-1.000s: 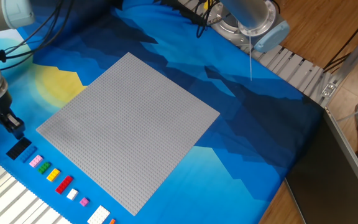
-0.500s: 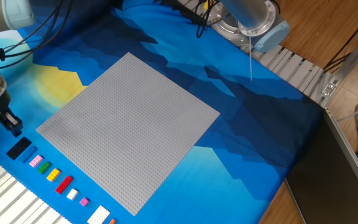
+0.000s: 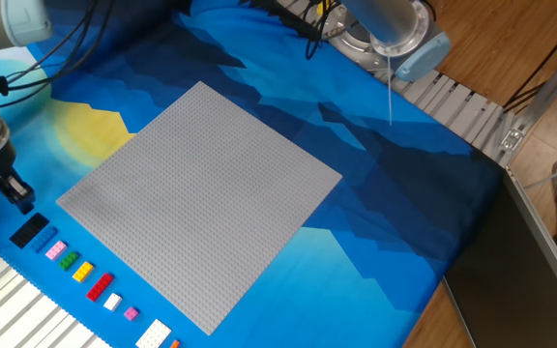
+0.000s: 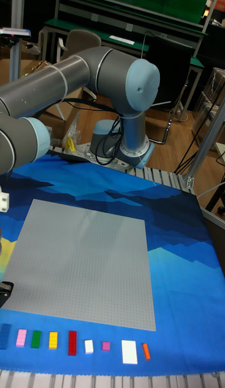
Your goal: Stack small Lego blocks one on top of the other
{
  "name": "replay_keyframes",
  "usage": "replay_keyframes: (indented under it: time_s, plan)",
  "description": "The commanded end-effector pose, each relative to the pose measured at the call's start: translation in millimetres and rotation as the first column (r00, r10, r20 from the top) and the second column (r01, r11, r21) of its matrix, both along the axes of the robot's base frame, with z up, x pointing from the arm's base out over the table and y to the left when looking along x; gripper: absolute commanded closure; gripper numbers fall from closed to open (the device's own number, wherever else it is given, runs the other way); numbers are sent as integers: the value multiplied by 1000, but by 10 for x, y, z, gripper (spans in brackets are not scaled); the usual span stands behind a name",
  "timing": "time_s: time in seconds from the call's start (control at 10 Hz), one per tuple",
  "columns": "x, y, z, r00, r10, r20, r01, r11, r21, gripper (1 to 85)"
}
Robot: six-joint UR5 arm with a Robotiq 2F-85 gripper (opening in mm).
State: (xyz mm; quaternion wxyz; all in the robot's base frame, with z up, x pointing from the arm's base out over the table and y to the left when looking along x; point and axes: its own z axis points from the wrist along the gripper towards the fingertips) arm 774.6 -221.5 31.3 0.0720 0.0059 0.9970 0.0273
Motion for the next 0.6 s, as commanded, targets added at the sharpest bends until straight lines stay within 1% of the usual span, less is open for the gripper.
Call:
replay_keyframes:
  time_s: [0.0,0.1,0.2,0.3,0.4,0.5]
  plan:
    - [80,51,29,999,-18,31,17,999,29,503]
    - [72,43,27,1000,-10,28,10,1000,25,500]
    - [71,59,23,1000,-8,16,8,1000,29,497]
    - [145,63,22,1000,-15,6,15,1000,18,497]
    - [188,53,20,1000,-23,-4,23,1000,-5,497]
    - [168,26,15,999,-28,-18,27,999,-22,500]
